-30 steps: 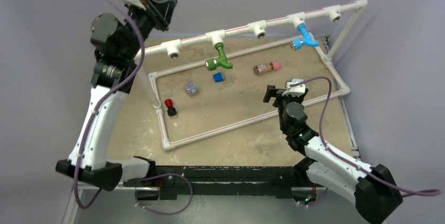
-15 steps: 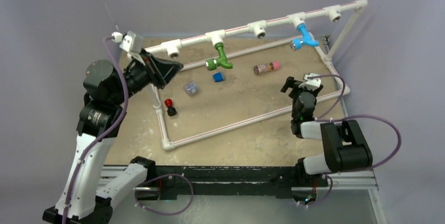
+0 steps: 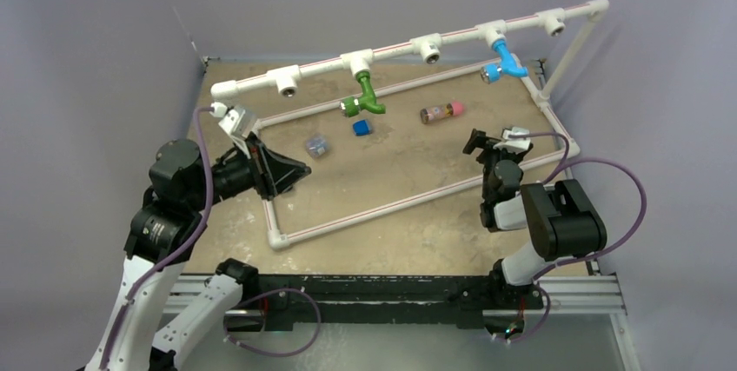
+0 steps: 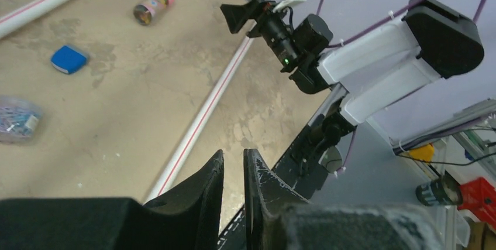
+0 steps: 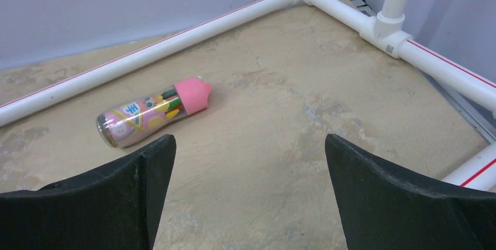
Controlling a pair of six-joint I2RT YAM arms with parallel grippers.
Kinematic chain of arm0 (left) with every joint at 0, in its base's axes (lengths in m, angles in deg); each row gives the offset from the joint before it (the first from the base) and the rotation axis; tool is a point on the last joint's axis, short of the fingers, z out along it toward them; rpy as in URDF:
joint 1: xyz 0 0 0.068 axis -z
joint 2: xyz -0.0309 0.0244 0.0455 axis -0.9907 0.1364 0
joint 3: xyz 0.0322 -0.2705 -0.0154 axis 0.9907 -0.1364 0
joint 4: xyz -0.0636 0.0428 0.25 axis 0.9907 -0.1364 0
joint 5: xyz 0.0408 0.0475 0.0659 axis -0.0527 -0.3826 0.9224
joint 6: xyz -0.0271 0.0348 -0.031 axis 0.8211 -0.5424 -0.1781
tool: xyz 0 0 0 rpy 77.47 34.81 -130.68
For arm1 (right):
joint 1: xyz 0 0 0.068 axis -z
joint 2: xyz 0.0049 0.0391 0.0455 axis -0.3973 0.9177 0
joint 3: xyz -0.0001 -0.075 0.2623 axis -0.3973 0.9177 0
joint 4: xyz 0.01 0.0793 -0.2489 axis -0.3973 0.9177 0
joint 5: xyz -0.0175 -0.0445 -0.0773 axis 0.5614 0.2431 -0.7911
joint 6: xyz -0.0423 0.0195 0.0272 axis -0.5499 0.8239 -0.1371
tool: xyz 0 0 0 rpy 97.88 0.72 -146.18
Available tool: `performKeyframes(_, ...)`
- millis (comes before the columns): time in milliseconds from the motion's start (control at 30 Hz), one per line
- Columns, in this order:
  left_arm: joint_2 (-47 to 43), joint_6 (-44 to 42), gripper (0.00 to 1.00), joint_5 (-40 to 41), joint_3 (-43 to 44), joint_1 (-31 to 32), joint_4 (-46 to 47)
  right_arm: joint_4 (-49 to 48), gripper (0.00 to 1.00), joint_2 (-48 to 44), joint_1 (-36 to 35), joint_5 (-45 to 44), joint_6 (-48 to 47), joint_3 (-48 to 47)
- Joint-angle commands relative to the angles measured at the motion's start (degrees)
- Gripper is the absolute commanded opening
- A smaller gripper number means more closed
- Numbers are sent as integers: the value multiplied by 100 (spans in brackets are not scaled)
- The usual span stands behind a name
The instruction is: Install the water faucets
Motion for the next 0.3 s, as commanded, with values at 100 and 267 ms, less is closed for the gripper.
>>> performKeyframes(100, -658, 212, 17, -454, -1215, 69, -128, -1089, 99, 7, 18, -80, -130, 0)
performKeyframes(267, -1175, 454, 17, -513, -2361, 69, 106, -935, 99, -2, 18, 102, -108, -18)
